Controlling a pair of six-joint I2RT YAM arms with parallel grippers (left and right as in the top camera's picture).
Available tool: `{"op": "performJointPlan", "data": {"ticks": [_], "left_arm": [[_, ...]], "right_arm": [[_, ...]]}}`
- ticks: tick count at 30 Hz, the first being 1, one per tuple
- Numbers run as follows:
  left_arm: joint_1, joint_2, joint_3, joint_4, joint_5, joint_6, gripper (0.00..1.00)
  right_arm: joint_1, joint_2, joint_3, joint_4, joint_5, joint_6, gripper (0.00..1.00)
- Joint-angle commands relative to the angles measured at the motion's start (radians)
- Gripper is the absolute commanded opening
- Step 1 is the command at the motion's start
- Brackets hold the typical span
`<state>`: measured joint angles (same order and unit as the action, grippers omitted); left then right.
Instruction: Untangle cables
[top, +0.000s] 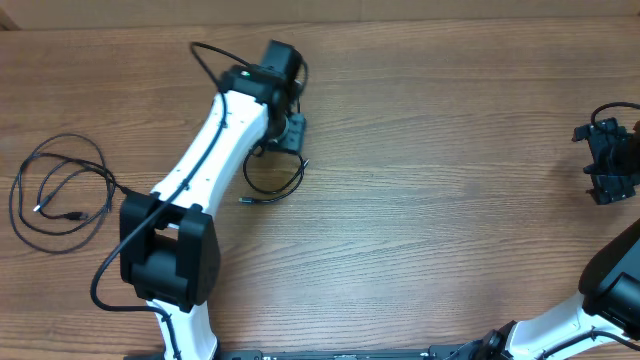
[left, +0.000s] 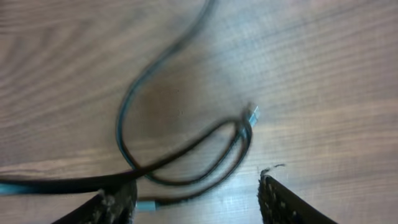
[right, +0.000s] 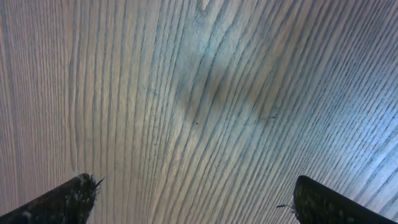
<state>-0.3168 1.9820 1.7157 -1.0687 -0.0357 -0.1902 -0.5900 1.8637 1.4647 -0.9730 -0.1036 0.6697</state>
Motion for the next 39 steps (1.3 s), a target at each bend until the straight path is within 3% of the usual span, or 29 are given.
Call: {"op": "performJointPlan", "data": {"ticks": [1,4,6,7,9,11,12,14,15,17,19,25,32,39], "left_arm": [[0.044,-0.007,0.021,0.040,0.017,-0.069,0.62],[0.065,-0.007,0.020,0.076,-0.002,-0.068,0.59],[0.070,-0.007,0.013,0.107,-0.002,-0.068,0.47],[0.070,-0.007,0.008,0.127,-0.002,-0.068,0.36],[0.069,-0.007,-0.002,0.170,-0.002,-0.068,0.28],[0.069,-0.007,-0.014,0.215,-0.002,-0.069,0.33],[0.069,-0.007,-0.018,0.232,0.000,-0.070,0.42],[0.069,-0.007,-0.031,0.258,0.000,-0.082,0.43],[0.069,-0.007,-0.038,0.267,0.000,-0.087,0.39],[0.066,-0.007,-0.061,0.286,0.004,-0.088,0.16],[0.058,-0.007,-0.092,0.301,0.011,-0.087,0.06],[0.013,-0.007,-0.191,0.337,0.031,-0.028,0.04],[-0.003,-0.007,-0.288,0.337,-0.112,0.003,0.14],[0.000,-0.007,-0.386,0.340,-0.113,0.003,0.08]], "right_arm": [[0.000,-0.008,-0.004,0.002,0.006,0.004,1.00],[0.000,-0.008,-0.004,0.002,0.006,0.004,1.00],[0.000,-0.008,-0.004,0.002,0.006,0.004,1.00],[0.000,-0.008,-0.004,0.002,0.006,0.004,1.00],[0.000,-0.008,-0.004,0.002,0.006,0.004,1.00],[0.000,-0.008,-0.004,0.002,0.006,0.004,1.00],[0.000,-0.008,-0.004,0.002,0.006,0.004,1.00],[0.000,-0.008,-0.004,0.002,0.006,0.004,1.00],[0.000,-0.008,-0.004,0.002,0.006,0.004,1.00],[0.000,-0.008,-0.004,0.002,0.006,0.004,1.00],[0.000,-0.008,-0.004,0.002,0.006,0.004,1.00],[0.000,-0.008,-0.004,0.002,0.006,0.004,1.00],[0.000,-0.008,-0.004,0.002,0.006,0.004,1.00],[0.000,-0.008,-0.004,0.002,0.006,0.004,1.00]]}}
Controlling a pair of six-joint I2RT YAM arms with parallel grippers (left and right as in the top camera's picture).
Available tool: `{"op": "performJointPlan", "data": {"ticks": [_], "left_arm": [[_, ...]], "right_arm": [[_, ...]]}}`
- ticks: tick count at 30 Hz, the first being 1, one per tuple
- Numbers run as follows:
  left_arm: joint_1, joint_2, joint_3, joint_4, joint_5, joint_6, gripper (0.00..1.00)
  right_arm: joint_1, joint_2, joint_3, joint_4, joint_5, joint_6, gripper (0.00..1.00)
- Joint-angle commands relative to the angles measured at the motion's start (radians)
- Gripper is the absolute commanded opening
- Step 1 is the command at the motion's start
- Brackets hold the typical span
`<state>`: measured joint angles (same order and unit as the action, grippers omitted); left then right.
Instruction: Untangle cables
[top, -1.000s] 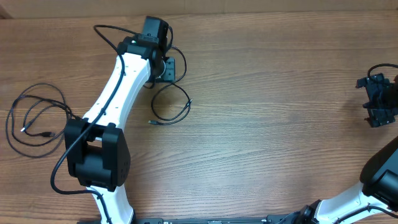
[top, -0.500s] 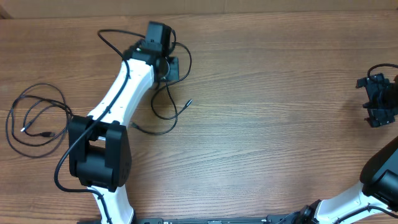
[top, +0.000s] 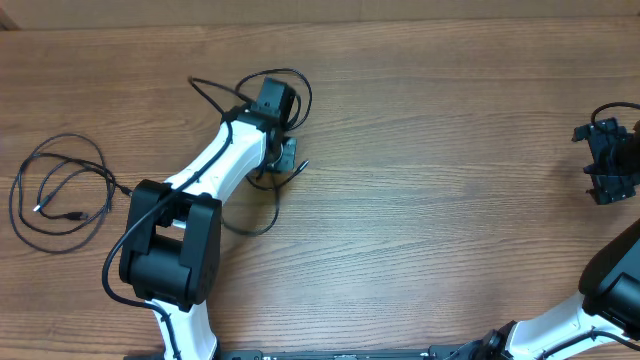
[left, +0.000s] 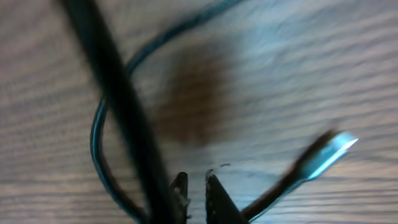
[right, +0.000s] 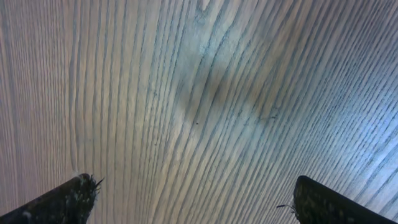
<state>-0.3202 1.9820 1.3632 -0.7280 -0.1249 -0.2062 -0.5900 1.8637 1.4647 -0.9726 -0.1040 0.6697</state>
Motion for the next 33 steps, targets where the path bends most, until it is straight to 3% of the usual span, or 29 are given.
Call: {"op": "performJointPlan", "data": {"ticks": [1,7,11,13,16,17,19,20,22,24,27,28,31,33], "left_arm": [[0.003,-0.007,-0.035,-0.013,-0.009,0.019,0.05],[0.003,-0.008,-0.034,-0.058,0.222,0.080,0.06],[0.003,-0.008,-0.026,-0.111,0.251,0.079,0.12],[0.002,-0.008,-0.007,-0.165,0.277,0.080,0.24],[0.002,-0.008,0.051,-0.288,0.368,0.091,0.30],[0.002,-0.008,0.077,-0.331,0.386,0.107,0.39],[0.002,-0.008,0.135,-0.410,0.380,0.117,0.75],[0.002,-0.008,0.171,-0.448,0.371,0.117,0.84],[0.002,-0.008,0.256,-0.510,0.342,0.113,0.89],[0.002,-0.008,0.343,-0.549,0.309,0.113,0.89],[0.007,-0.008,0.457,-0.550,0.159,0.089,0.79],[0.008,-0.008,0.465,-0.534,0.103,0.063,0.71],[0.012,-0.007,0.444,-0.444,-0.076,-0.040,0.18],[0.014,-0.007,0.422,-0.395,-0.080,-0.060,0.12]], "right_arm": [[0.000,-0.008,-0.004,0.002,0.006,0.004,1.00],[0.000,-0.008,-0.004,0.002,0.006,0.004,1.00],[0.000,-0.008,-0.004,0.002,0.006,0.004,1.00],[0.000,-0.008,-0.004,0.002,0.006,0.004,1.00],[0.000,-0.008,-0.004,0.002,0.006,0.004,1.00],[0.000,-0.008,-0.004,0.002,0.006,0.004,1.00],[0.000,-0.008,-0.004,0.002,0.006,0.004,1.00],[0.000,-0.008,-0.004,0.001,0.006,0.004,1.00],[0.000,-0.008,-0.004,0.002,0.006,0.004,1.00],[0.000,-0.008,-0.004,0.002,0.006,0.004,1.00],[0.000,-0.008,-0.004,0.002,0.006,0.004,1.00],[0.000,-0.008,-0.004,0.002,0.006,0.004,1.00],[0.000,-0.008,-0.004,0.002,0.006,0.004,1.00],[0.000,-0.008,-0.004,0.002,0.006,0.004,1.00]]}}
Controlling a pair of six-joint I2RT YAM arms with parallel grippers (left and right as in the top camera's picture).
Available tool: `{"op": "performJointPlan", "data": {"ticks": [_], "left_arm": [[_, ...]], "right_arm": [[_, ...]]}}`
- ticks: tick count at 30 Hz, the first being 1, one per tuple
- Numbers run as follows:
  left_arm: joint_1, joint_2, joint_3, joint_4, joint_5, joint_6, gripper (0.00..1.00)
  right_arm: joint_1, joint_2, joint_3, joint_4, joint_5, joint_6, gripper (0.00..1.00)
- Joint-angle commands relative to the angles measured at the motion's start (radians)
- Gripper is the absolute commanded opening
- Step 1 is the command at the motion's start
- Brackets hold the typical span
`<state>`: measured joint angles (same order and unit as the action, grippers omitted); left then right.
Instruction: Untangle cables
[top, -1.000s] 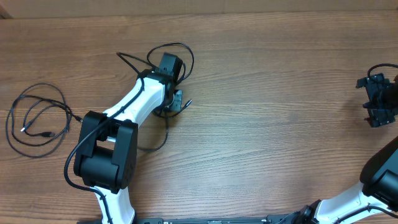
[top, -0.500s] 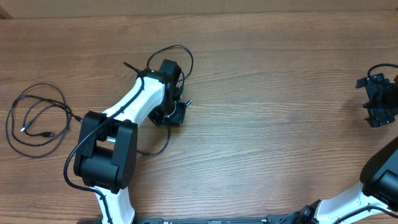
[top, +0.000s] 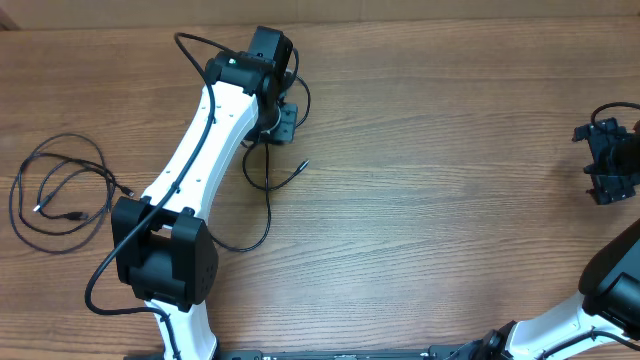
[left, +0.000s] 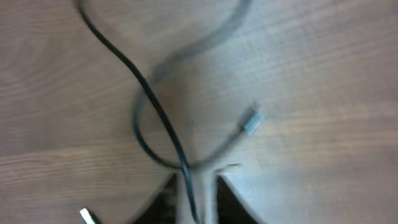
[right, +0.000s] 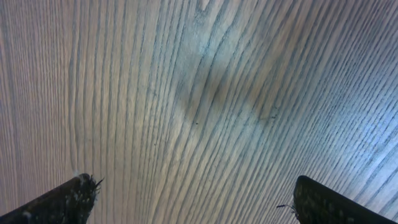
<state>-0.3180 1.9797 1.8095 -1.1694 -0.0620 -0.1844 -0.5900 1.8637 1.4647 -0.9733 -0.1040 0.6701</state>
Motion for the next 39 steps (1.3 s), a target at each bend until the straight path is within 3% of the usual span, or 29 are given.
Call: {"op": "performJointPlan", "data": {"ticks": [1,5,12,29,39], "left_arm": [[0.012,-0.005,-0.041,0.076,-0.144,-0.090,0.10],[0.011,-0.005,-0.113,0.177,-0.145,-0.093,0.04],[0.016,-0.005,-0.291,0.319,-0.135,-0.092,0.09],[0.019,-0.005,-0.450,0.416,-0.158,-0.058,0.08],[0.061,-0.005,-0.459,0.422,-0.192,-0.058,0.17]], "right_arm": [[0.000,-0.008,-0.004,0.002,0.006,0.003,1.00],[0.000,-0.008,-0.004,0.002,0.006,0.003,1.00],[0.000,-0.008,-0.004,0.002,0.006,0.003,1.00],[0.000,-0.008,-0.004,0.002,0.006,0.003,1.00],[0.000,-0.008,-0.004,0.002,0.006,0.003,1.00]]}}
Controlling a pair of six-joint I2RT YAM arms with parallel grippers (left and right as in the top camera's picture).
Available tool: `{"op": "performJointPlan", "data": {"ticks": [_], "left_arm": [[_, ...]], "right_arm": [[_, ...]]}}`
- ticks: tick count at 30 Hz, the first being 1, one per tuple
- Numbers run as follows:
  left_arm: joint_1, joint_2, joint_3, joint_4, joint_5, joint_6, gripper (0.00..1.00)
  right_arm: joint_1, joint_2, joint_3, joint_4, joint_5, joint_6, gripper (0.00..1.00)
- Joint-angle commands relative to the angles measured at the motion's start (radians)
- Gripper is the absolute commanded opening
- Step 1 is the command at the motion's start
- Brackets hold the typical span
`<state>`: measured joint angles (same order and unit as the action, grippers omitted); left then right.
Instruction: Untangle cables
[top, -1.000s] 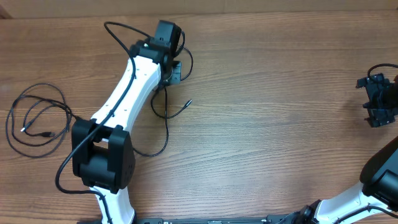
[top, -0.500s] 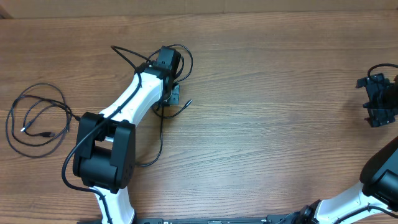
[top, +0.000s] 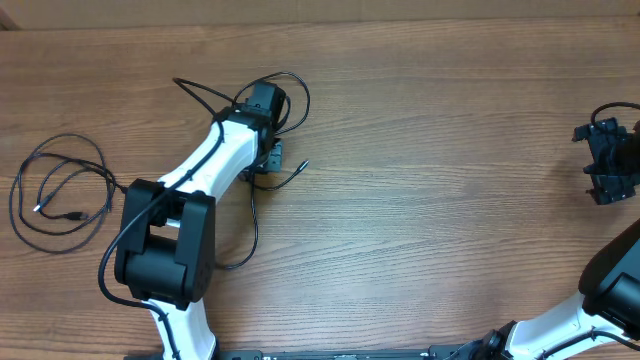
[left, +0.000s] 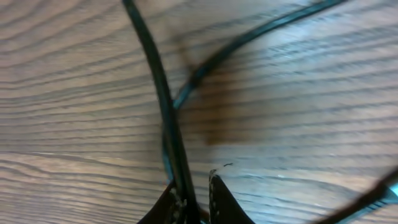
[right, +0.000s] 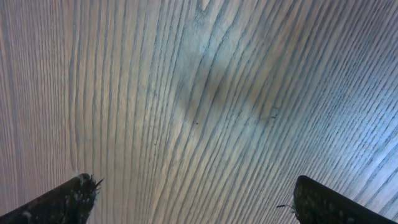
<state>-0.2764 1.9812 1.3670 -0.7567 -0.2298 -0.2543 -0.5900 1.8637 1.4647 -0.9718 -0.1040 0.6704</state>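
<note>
A black cable trails from my left gripper toward the table's near side. It also loops behind the wrist, and its plug end lies just right of the gripper. In the left wrist view the gripper is shut on this black cable, while another strand crosses the wood beyond. A second black cable lies coiled at the far left. My right gripper stands open at the far right, with its fingertips over bare wood.
The wooden table stretches between the two arms. The left arm's own black lead arcs out beside the wrist. The table's back edge runs along the top of the overhead view.
My left gripper, still shut on the cable, has moved a little nearer and to the left. The strand behind it now runs straighter toward the near side. The right arm has not moved.
My left gripper was open over a small coil of the cable. Then it was shut on a strand. Then it stood farther back with the cable drawn out longer. Now it is nearer again, the coil opened into one long strand.
</note>
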Motion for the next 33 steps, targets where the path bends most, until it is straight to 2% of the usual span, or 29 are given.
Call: {"op": "performJointPlan", "data": {"ticks": [1,5,14,19,23,25,29,33], "left_arm": [[0.022,-0.006,-0.019,0.012,-0.024,0.011,0.19],[0.026,-0.006,-0.030,0.031,-0.024,0.011,0.25],[0.044,-0.006,-0.092,0.108,-0.005,0.011,0.29],[0.075,-0.006,-0.132,0.142,0.045,0.011,0.24],[0.125,-0.006,-0.161,0.164,0.150,0.012,0.19],[0.151,-0.006,-0.167,0.170,0.216,0.016,0.04],[0.186,-0.006,-0.167,0.166,0.335,0.068,0.04],[0.205,-0.010,-0.145,0.143,0.355,0.066,0.04]], "right_arm": [[0.000,-0.008,-0.004,0.001,0.006,0.003,1.00],[0.000,-0.008,-0.004,0.001,0.006,0.003,1.00],[0.000,-0.008,-0.004,0.001,0.006,0.003,1.00],[0.000,-0.008,-0.004,0.001,0.006,0.003,1.00],[0.000,-0.008,-0.004,0.001,0.006,0.003,1.00],[0.000,-0.008,-0.004,0.001,0.006,0.003,1.00],[0.000,-0.008,-0.004,0.001,0.006,0.003,1.00],[0.000,-0.008,-0.004,0.001,0.006,0.003,1.00]]}}
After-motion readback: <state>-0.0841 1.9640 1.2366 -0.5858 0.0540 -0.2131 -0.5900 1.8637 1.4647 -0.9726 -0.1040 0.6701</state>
